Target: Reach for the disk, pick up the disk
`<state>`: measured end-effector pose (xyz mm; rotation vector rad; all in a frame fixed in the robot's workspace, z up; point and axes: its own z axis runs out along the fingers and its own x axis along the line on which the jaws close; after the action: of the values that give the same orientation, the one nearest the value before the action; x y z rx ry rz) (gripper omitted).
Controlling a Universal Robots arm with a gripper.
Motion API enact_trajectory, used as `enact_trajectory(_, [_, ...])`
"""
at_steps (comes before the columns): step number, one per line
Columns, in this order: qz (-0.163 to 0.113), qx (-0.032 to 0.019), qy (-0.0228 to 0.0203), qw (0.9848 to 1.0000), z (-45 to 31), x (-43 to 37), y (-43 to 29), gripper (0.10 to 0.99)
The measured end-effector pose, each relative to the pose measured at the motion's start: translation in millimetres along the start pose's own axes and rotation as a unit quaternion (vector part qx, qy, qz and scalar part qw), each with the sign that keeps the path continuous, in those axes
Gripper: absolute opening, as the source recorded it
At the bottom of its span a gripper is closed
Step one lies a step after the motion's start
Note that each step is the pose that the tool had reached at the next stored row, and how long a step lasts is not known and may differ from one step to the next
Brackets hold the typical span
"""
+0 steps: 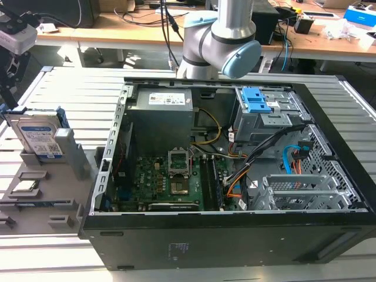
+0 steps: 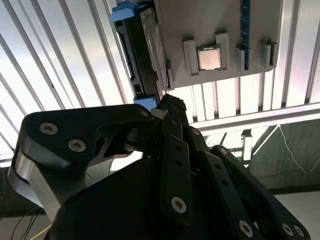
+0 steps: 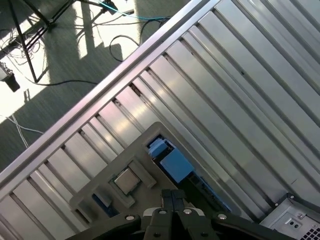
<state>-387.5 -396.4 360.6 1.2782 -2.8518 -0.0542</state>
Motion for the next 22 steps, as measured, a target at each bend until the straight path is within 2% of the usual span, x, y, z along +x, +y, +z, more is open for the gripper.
enact_trajectory(12, [-0.038,0.0000,0.0015,0.9993,0.0,0.0,0.0,0.106])
enact_trajectory(22, [-0.056,0.0000,0.0022,0.9984,0.0,0.0,0.0,0.106])
